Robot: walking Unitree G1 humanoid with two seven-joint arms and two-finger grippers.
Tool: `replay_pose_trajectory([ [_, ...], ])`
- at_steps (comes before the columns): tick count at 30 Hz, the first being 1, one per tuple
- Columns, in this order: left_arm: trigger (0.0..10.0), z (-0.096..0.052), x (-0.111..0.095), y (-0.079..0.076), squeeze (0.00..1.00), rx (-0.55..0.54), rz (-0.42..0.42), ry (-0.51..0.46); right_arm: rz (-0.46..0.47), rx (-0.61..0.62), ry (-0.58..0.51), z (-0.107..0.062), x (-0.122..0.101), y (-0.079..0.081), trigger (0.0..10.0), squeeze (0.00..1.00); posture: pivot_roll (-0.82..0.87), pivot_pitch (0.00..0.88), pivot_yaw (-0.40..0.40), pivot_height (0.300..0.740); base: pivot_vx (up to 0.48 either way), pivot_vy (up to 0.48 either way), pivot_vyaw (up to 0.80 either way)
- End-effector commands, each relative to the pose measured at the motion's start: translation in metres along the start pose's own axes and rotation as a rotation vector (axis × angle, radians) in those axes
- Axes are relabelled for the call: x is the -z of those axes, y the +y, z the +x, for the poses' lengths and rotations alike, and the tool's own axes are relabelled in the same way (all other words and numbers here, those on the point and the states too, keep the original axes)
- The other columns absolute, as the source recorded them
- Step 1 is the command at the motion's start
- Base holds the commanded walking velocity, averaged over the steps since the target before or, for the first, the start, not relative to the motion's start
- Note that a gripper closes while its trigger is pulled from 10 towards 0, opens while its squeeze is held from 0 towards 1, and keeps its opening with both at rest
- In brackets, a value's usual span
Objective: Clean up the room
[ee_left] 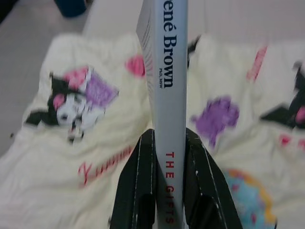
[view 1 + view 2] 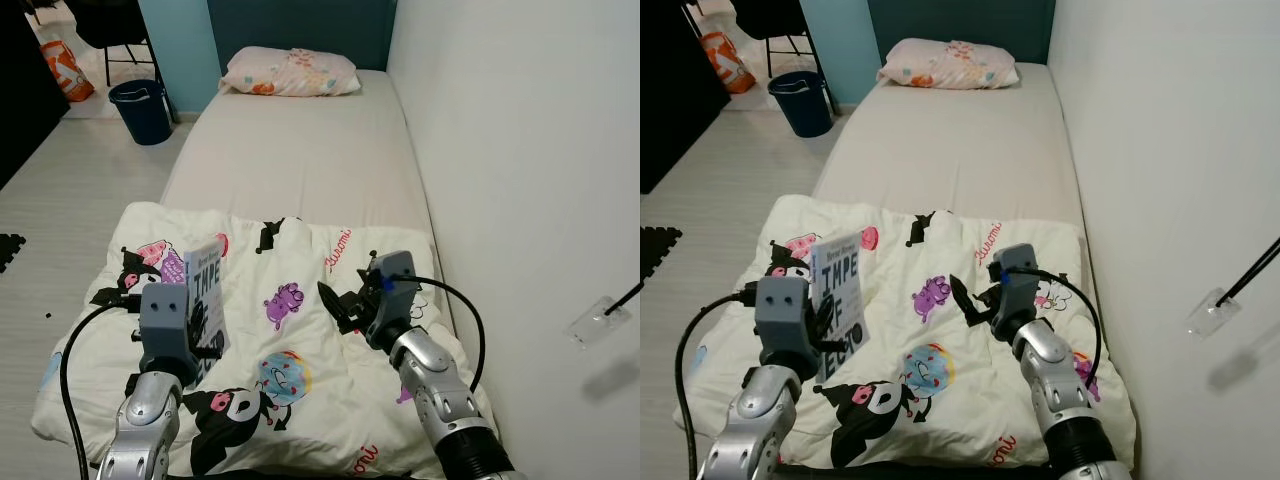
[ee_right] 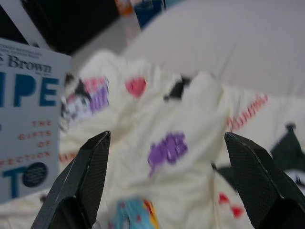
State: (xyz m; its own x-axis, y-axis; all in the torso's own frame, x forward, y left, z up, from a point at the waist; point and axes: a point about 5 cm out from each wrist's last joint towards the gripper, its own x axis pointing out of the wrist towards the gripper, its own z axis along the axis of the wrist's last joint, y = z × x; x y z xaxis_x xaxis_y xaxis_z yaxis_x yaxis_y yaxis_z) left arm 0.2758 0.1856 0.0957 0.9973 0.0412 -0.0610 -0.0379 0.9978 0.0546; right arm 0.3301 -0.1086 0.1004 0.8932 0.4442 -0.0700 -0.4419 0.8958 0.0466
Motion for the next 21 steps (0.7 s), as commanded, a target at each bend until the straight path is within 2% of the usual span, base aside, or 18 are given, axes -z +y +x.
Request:
replay_pose_trajectory([
  [1,10.0,-0.004,0.014,0.004,0.00,-0.004,0.061,0.066,-0.005,0.018,0.075,-0.003,0.016,0.001,10.0,0.00,0.01,0.128,0.009,0.740,0.000,0.000,0.00],
  [4,10.0,-0.007,0.017,-0.001,0.00,0.028,0.107,0.070,-0.020,0.084,0.097,-0.004,0.022,-0.005,10.0,0.00,0.02,0.127,0.003,0.740,0.000,0.000,0.00],
  [6,10.0,-0.007,0.017,-0.001,0.00,0.028,0.107,0.070,-0.020,0.084,0.097,-0.004,0.022,-0.005,10.0,0.00,0.02,0.127,0.003,0.740,0.000,0.000,0.00],
  [10,10.0,-0.008,0.019,-0.005,0.00,0.045,0.125,0.069,-0.019,0.177,0.087,-0.007,0.024,-0.015,10.0,0.00,0.03,0.129,-0.001,0.740,0.000,0.000,0.00],
  [12,10.0,-0.006,0.019,-0.009,0.00,0.049,0.108,0.055,0.011,0.325,0.066,-0.014,0.024,-0.033,10.0,0.00,0.03,0.129,0.006,0.740,0.000,0.000,0.00],
  [17,10.0,-0.004,0.020,-0.012,0.00,0.068,0.100,0.063,0.020,0.442,0.062,-0.020,0.025,-0.048,10.0,0.00,0.03,0.128,0.013,0.740,0.000,0.000,0.00],
  [21,10.0,0.001,0.023,-0.016,0.00,0.097,0.101,0.073,-0.018,0.555,0.076,-0.029,0.025,-0.064,10.0,0.00,0.01,0.115,0.034,0.740,0.000,0.000,0.00],
])
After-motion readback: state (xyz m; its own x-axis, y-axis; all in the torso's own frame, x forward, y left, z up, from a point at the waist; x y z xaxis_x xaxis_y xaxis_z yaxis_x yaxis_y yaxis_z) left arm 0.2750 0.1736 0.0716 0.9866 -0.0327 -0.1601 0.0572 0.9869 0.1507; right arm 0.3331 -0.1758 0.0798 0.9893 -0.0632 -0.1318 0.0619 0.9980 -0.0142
